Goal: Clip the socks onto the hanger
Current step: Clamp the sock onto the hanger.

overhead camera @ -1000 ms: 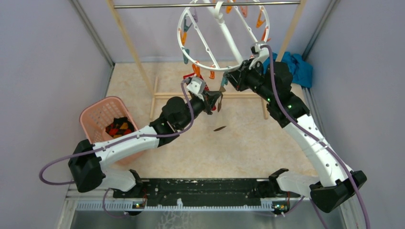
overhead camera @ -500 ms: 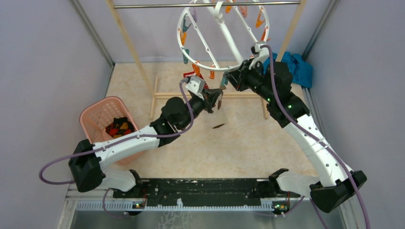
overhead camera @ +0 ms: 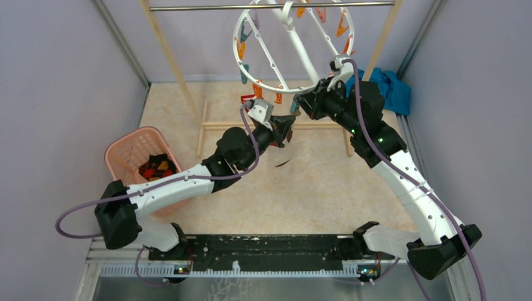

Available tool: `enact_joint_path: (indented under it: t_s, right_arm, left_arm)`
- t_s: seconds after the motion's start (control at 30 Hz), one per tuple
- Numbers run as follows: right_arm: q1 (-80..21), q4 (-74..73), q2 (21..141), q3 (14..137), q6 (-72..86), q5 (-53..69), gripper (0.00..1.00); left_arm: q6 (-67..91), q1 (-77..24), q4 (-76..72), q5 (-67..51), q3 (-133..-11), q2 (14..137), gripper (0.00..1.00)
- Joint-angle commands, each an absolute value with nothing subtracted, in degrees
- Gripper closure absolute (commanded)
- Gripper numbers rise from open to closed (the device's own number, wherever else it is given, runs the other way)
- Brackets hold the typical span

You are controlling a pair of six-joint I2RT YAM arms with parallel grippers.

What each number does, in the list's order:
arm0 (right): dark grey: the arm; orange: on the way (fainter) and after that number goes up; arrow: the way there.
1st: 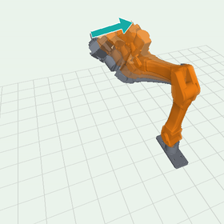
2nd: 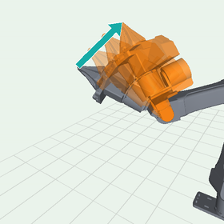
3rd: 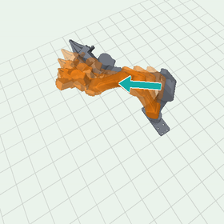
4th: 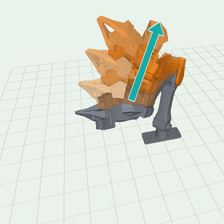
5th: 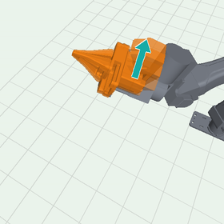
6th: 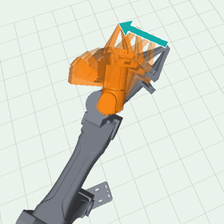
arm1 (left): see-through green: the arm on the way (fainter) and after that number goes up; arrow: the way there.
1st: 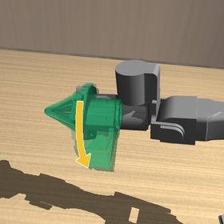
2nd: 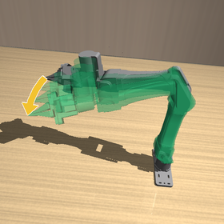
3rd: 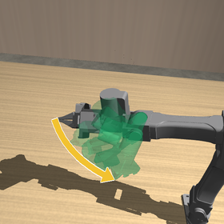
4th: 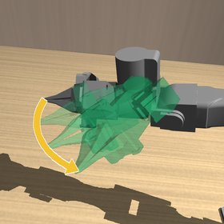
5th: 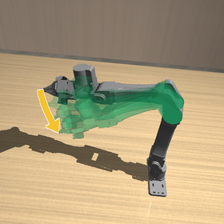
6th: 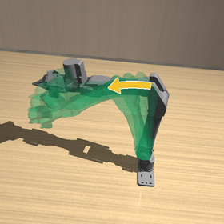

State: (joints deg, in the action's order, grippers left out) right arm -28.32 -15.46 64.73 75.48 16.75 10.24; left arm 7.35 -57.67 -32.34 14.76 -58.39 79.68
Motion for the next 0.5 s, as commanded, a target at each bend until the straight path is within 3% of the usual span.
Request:
enact_joint_path:
  t_s: [0.0,0.47]
  right_arm:
    - [-28.13,-17.66,64.25,75.76,17.24,11.07,1.0]
    - [-28.12,-17.52,63.98,75.87,17.31,11.12,1.0]
  left_arm:
    - [6.37,-58.43,-35.42,16.32,-61.26,80.2,1.0]
    - [5.28,-59.24,-36.36,17.81,-62.4,80.36,1.0]
